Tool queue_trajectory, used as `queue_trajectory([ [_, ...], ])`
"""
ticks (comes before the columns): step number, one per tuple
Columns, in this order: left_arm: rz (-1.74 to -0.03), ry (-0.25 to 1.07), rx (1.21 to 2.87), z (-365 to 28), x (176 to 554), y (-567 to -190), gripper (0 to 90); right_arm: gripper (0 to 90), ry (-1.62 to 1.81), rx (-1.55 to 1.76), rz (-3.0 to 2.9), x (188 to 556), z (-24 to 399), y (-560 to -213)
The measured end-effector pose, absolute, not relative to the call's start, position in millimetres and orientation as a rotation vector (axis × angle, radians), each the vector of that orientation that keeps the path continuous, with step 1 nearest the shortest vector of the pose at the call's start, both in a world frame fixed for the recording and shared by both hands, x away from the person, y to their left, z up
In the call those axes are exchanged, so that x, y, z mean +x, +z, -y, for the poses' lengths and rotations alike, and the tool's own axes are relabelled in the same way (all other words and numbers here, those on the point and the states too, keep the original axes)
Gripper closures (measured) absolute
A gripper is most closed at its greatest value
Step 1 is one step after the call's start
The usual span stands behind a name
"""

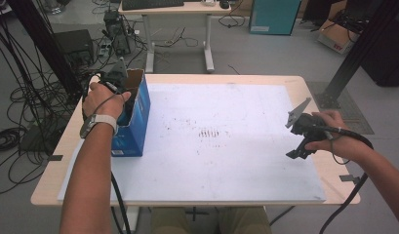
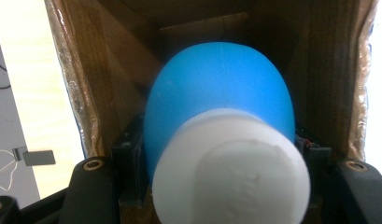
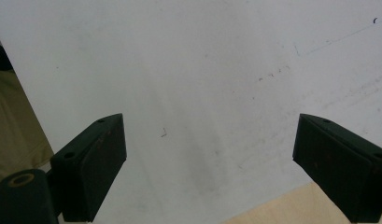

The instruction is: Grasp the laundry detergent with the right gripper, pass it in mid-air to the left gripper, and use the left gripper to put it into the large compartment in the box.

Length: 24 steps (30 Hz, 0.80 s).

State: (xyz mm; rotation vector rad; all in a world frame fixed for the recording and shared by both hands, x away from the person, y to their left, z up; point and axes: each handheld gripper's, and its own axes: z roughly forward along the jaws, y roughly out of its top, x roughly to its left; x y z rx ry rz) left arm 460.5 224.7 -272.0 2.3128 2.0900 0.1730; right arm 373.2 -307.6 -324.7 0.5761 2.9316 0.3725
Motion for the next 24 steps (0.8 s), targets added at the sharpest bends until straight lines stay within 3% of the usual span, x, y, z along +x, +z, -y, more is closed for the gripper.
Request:
queue_trajectory([
  [24,-2.093,0.169,2.318,-224.0,461.5,-272.3,37.4,9.5,0.368,0.560,-2.930,372.5,308.8,-323.9],
])
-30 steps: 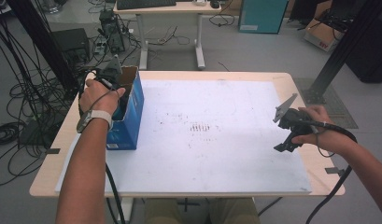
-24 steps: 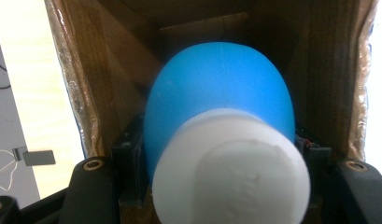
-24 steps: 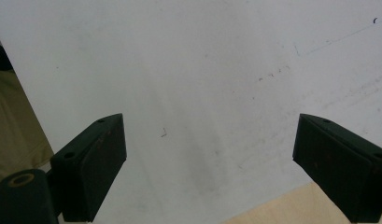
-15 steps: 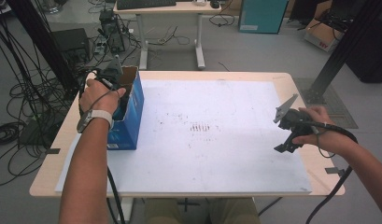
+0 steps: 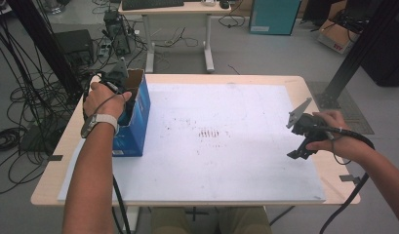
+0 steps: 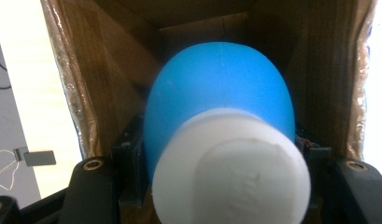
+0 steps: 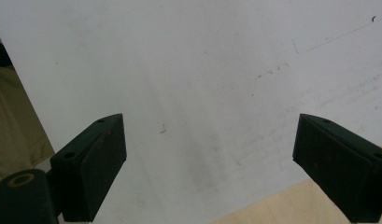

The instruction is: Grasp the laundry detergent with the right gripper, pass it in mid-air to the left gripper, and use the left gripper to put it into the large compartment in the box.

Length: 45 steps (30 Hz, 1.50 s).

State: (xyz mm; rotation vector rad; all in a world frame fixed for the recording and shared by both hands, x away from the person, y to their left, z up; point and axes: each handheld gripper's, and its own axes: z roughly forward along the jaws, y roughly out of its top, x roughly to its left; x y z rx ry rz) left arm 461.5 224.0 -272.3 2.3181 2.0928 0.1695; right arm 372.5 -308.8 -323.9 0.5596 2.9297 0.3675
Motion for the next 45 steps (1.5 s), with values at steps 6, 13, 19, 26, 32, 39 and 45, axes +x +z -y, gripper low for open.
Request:
queue_trajectory([
  [6,-2.095,0.172,2.312,-224.0,461.3,-272.4,37.4,9.5,0.372,0.556,-2.928,372.9,307.8,-323.6],
  [13,-2.094,0.169,2.318,-223.9,461.6,-272.3,37.4,9.6,0.366,0.551,-2.935,372.8,308.8,-324.0],
  [19,-2.101,0.175,2.315,-222.0,462.2,-272.5,37.4,9.5,0.364,0.560,-2.931,372.7,310.1,-322.9],
  [26,-2.101,0.173,2.319,-222.3,461.5,-272.2,37.4,9.5,0.368,0.564,-2.932,371.9,309.6,-323.0],
  [32,-2.104,0.176,2.315,-222.0,461.1,-272.3,37.4,9.5,0.366,0.546,-2.935,372.1,310.0,-322.9],
  [39,-2.105,0.177,2.313,-222.3,461.0,-272.2,37.4,9.5,0.360,0.552,-2.931,371.4,311.6,-322.7],
  [45,-2.106,0.181,2.313,-221.8,460.9,-272.4,37.4,9.6,0.368,0.551,-2.929,371.1,311.6,-322.0],
])
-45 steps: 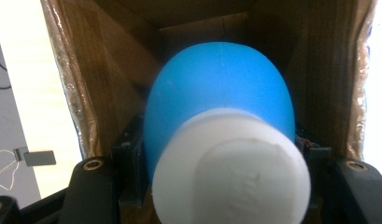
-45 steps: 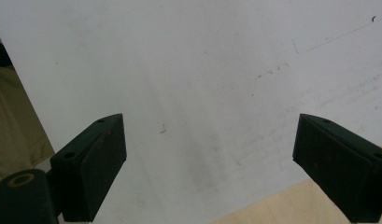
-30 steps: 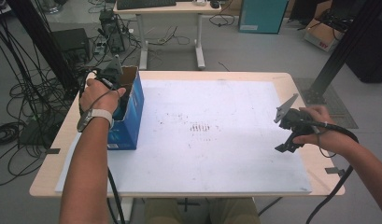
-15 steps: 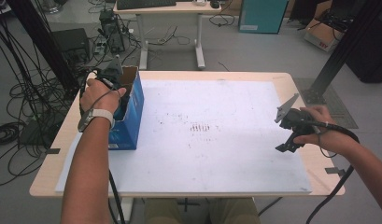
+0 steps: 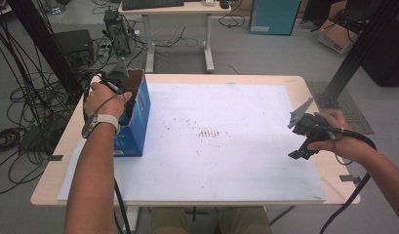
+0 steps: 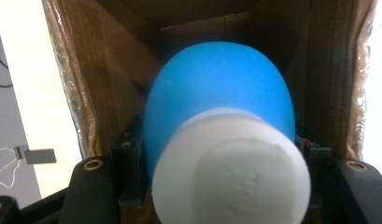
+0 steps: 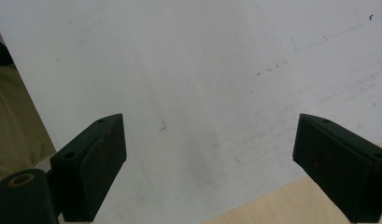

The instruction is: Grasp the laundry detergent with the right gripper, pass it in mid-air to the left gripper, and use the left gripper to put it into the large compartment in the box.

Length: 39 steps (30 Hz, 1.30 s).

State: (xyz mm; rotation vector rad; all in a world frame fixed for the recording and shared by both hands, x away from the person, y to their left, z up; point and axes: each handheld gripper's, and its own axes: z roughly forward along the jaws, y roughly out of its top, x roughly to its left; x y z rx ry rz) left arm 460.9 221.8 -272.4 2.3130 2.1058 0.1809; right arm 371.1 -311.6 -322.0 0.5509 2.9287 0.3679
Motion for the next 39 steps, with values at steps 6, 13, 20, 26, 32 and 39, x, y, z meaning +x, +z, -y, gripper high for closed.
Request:
queue_trajectory([
  [6,-2.109,0.176,2.309,-222.8,460.9,-272.3,37.4,9.5,0.364,0.550,-2.928,371.0,312.1,-322.1],
  [13,-2.109,0.178,2.308,-222.6,461.0,-272.5,37.4,9.5,0.366,0.550,-2.929,370.9,312.1,-323.1],
  [20,-2.109,0.175,2.307,-223.3,460.7,-272.4,37.4,9.5,0.375,0.534,-2.929,371.7,311.8,-323.1],
  [26,-2.107,0.172,2.310,-223.9,460.7,-272.2,37.3,9.5,0.383,0.558,-2.911,370.0,311.2,-323.4],
  [32,-2.110,0.172,2.304,-224.1,460.8,-272.4,37.4,9.5,0.376,0.566,-2.912,369.8,312.2,-324.0],
  [39,-2.114,0.172,2.298,-224.2,461.2,-272.7,37.3,9.5,0.382,0.557,-2.928,370.3,312.3,-324.7],
])
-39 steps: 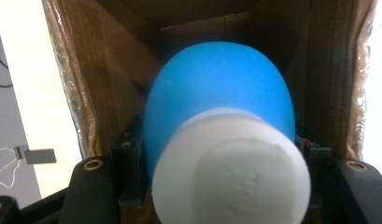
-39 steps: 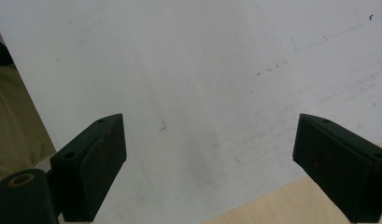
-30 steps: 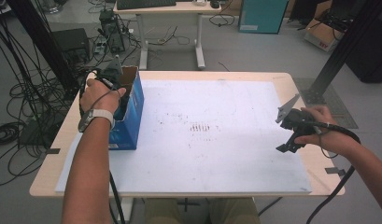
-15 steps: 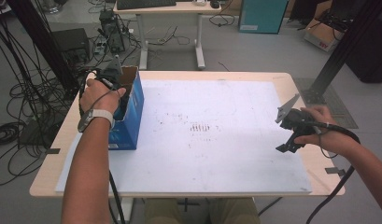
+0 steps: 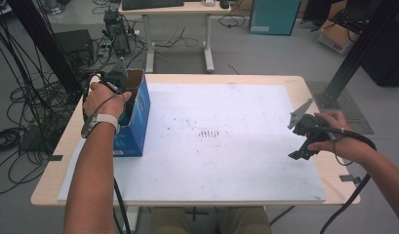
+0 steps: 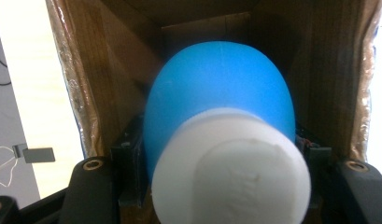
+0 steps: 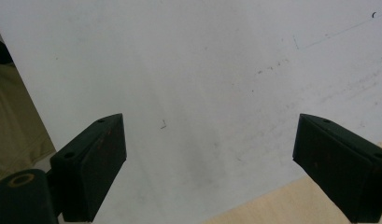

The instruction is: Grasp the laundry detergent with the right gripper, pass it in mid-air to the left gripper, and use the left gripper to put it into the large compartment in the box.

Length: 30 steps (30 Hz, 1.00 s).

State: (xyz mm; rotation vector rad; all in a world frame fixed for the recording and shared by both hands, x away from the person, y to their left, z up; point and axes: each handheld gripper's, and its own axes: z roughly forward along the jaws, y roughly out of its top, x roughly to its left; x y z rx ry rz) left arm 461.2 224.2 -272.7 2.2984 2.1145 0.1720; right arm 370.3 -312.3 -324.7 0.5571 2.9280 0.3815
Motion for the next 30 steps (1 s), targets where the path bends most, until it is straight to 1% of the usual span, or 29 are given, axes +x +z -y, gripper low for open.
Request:
queue_trajectory([
  [30,-2.098,0.159,2.294,-228.3,462.4,-273.3,37.2,9.2,0.361,0.573,-2.933,369.3,316.3,-325.7],
])
